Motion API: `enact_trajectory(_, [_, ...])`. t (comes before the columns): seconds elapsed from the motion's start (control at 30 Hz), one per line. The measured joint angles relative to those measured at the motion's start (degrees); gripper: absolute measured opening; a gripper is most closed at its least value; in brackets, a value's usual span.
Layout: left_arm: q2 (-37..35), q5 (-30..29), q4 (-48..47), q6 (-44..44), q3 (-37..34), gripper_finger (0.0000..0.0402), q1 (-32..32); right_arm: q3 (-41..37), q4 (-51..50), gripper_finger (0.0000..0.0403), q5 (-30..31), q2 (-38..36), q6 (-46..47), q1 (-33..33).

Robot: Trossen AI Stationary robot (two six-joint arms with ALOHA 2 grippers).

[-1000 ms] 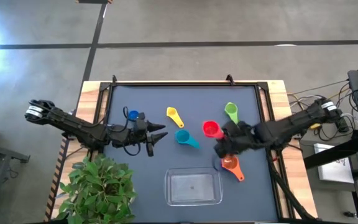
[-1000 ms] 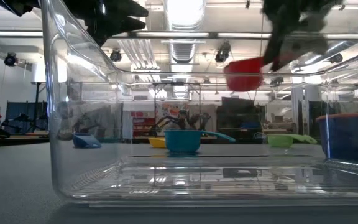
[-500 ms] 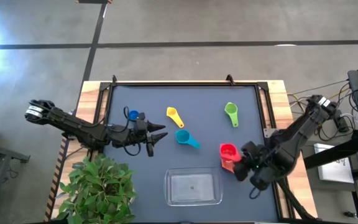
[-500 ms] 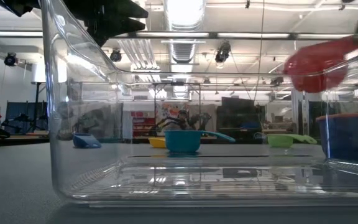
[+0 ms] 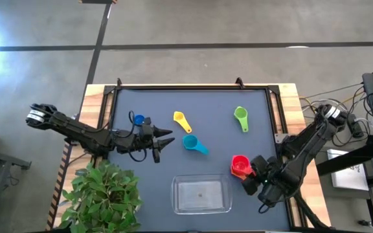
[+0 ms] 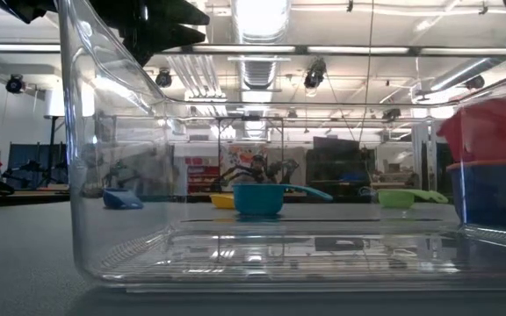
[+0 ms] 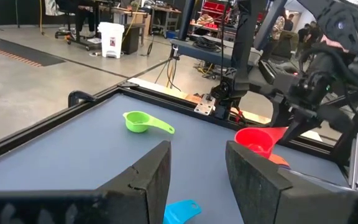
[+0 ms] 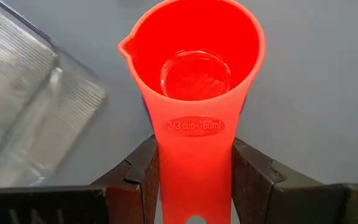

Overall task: Nest measuring cups in basket
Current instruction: Stack the red measuring cup on top of the orange measuring cup, then move the stacked measuring cup to the top center of the table

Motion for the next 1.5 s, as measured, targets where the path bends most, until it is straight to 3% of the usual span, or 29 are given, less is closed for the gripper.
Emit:
enact_trajectory(0.3, [0.0,0.09,-0.02,-0.12,0.0,0.0136,0.0,0.0,-0.11,0.0187,-4.09,2.58,-0.07,-0.02])
enact_trajectory(0.67, [0.0,0.26,-0.02,0.14,0.0,0.0136,0.0,0.0,0.41,0.0244,-4.18,3.2,0.0,-0.02])
enact_trajectory(1.2, [0.0,0.46,-0.12,0.38,0.0,0.0136,0.01,0.0,3.03,0.0358,-5.22,10.66,-0.65,-2.44])
enact_trajectory(1.5, [0.0,0.46,-0.25,0.38,0.0,0.0136,0.01,0.0,4.16,0.0347,-6.23,10.65,1.23,-3.57])
